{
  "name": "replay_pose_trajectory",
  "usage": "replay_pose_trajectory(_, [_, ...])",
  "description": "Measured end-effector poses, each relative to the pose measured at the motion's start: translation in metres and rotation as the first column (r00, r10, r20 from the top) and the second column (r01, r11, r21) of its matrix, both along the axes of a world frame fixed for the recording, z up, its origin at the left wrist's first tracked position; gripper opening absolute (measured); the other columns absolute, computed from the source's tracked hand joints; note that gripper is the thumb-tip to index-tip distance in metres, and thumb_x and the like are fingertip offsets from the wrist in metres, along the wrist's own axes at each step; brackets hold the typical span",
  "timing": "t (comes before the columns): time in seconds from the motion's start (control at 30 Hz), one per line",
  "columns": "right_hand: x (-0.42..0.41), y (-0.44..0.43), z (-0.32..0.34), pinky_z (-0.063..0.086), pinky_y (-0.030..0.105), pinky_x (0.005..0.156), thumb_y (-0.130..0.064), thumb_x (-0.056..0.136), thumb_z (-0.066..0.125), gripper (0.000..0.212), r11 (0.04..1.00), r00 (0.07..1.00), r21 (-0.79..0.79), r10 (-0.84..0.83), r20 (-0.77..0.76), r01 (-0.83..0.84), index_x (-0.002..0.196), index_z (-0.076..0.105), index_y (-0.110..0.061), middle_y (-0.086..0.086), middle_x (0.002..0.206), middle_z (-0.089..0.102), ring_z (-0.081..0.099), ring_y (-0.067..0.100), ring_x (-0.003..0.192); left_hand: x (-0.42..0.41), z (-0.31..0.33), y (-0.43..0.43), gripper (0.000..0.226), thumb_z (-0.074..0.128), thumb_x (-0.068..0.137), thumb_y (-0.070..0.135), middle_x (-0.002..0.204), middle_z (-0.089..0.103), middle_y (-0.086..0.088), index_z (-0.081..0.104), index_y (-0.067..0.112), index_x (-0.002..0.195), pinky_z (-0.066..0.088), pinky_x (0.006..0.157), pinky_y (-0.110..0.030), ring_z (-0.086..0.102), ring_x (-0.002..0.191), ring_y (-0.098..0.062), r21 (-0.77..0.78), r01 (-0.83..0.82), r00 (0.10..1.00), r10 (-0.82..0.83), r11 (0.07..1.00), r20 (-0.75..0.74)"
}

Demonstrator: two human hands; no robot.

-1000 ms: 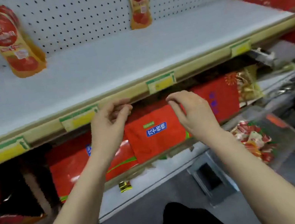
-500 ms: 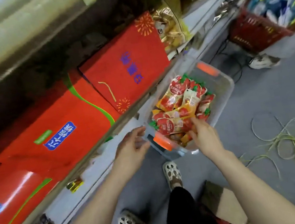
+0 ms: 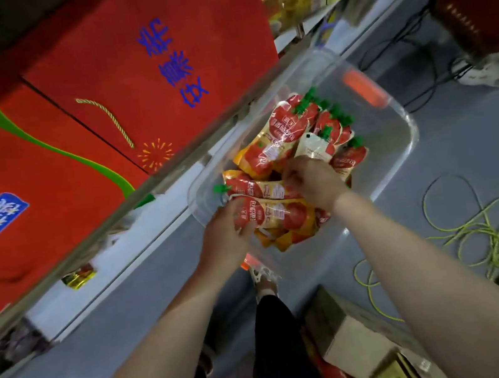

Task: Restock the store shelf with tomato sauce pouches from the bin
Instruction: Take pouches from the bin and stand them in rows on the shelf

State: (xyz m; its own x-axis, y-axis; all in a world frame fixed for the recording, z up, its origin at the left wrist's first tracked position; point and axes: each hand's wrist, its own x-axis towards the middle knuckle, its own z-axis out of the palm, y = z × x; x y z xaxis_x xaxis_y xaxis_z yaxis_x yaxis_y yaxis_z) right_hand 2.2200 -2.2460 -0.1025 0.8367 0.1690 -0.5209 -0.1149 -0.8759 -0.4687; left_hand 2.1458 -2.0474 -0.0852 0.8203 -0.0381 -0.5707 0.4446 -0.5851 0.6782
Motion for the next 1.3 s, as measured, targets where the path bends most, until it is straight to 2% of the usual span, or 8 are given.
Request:
replay_pose_trajectory(0.2, [-0.015, -0.025, 0.038, 0.046, 0.027, 0.065, -0.007, 0.097, 0.054, 0.019, 0.795, 0.899, 0.436, -0.430, -0.084, 0.421, 0.084, 0.055, -0.021, -0.012, 0.072, 0.060, 0.056, 0.007, 0.069, 0.016, 0.017, -0.027, 0.054, 0.064, 0.081, 0.055, 0.124, 0.063, 0.008, 0.053, 0.027, 0.127, 0.047, 0.100, -0.034, 0.058, 0.119, -0.013, -0.320, -0.331, 0.933, 0.257, 0.888, -0.252])
replay_pose_trajectory(0.3, [-0.019, -0.015, 0.059, 0.046, 0.017, 0.057, -0.007, 0.099, 0.053, 0.021, 0.621, 0.870, 0.613, -0.397, -0.291, 0.488, 0.084, 0.058, -0.021, -0.014, 0.063, 0.064, 0.058, 0.000, 0.060, 0.027, 0.030, -0.035, 0.042, 0.071, 0.083, 0.039, 0.117, 0.069, 0.001, 0.061, 0.021, 0.120, 0.052, 0.096, -0.043, 0.064, 0.113, -0.022, -0.435, -0.472, 0.882, 0.402, 0.767, -0.247])
replay_pose_trajectory(0.43, [-0.023, 0.003, 0.039, 0.051, 0.032, 0.080, -0.026, 0.101, 0.053, 0.013, 0.800, 0.913, 0.443, -0.324, -0.248, 0.404, 0.102, 0.065, -0.022, 0.004, 0.103, 0.071, 0.067, 0.021, 0.094, 0.027, 0.038, -0.014, 0.030, 0.069, 0.087, 0.025, 0.119, 0.068, -0.001, 0.062, 0.026, 0.116, 0.051, 0.096, -0.050, 0.065, 0.110, -0.021, -0.436, -0.516, 0.853, 0.491, 0.738, -0.177])
replay_pose_trajectory(0.53, [-0.033, 0.016, 0.009, 0.048, 0.036, 0.092, -0.032, 0.093, 0.063, 0.039, 0.990, 0.988, 0.140, -0.005, -0.156, 0.027, 0.130, 0.058, -0.018, 0.010, 0.127, 0.063, 0.059, 0.030, 0.117, 0.018, 0.038, 0.014, 0.021, 0.062, 0.091, 0.027, 0.117, 0.069, 0.003, 0.061, 0.034, 0.111, 0.050, 0.097, -0.049, 0.066, 0.108, -0.019, -0.411, -0.582, 0.806, 0.565, 0.702, -0.176])
replay_pose_trajectory(0.67, [-0.044, 0.036, -0.021, 0.044, 0.042, 0.099, -0.041, 0.078, 0.076, 0.072, 0.970, 0.970, -0.026, 0.242, -0.038, -0.243, 0.140, 0.049, -0.016, 0.016, 0.134, 0.050, 0.050, 0.036, 0.122, 0.005, 0.038, 0.038, 0.023, 0.055, 0.096, 0.018, 0.105, 0.069, 0.005, 0.058, 0.024, 0.118, 0.054, 0.085, -0.036, 0.069, 0.091, -0.012, -0.398, -0.706, 0.697, 0.677, 0.586, -0.238])
replay_pose_trajectory(0.8, [-0.043, 0.042, -0.037, 0.034, 0.042, 0.105, -0.043, 0.074, 0.078, 0.064, 0.955, 0.957, -0.157, 0.269, 0.106, -0.250, 0.126, 0.058, -0.010, 0.016, 0.120, 0.064, 0.056, 0.035, 0.114, -0.011, 0.034, 0.047, 0.032, 0.058, 0.094, 0.022, 0.112, 0.069, 0.000, 0.056, 0.019, 0.126, 0.054, 0.087, -0.040, 0.068, 0.099, -0.020, -0.361, -0.725, 0.684, 0.676, 0.586, -0.274])
replay_pose_trajectory(1.1, [-0.034, 0.043, 0.009, 0.046, 0.032, 0.088, -0.052, 0.084, 0.068, 0.046, 0.995, 0.994, 0.046, -0.084, -0.076, 0.088, 0.116, 0.065, -0.019, 0.008, 0.113, 0.072, 0.065, 0.031, 0.107, -0.033, 0.055, 0.056, 0.043, 0.070, 0.086, 0.030, 0.115, 0.066, 0.007, 0.054, 0.024, 0.126, 0.053, 0.083, -0.027, 0.065, 0.101, -0.008, -0.315, -0.550, 0.835, 0.521, 0.774, -0.178])
replay_pose_trajectory(1.3, [-0.044, 0.069, 0.103, 0.050, 0.035, 0.087, -0.030, 0.091, 0.068, 0.035, 0.834, 0.923, 0.398, -0.324, -0.207, 0.382, 0.122, 0.054, -0.023, 0.002, 0.112, 0.067, 0.063, 0.021, 0.102, -0.045, 0.110, 0.083, 0.035, 0.060, 0.093, 0.031, 0.121, 0.065, 0.003, 0.055, 0.022, 0.127, 0.050, 0.093, -0.032, 0.063, 0.107, -0.014, -0.387, -0.537, 0.833, 0.543, 0.749, -0.105])
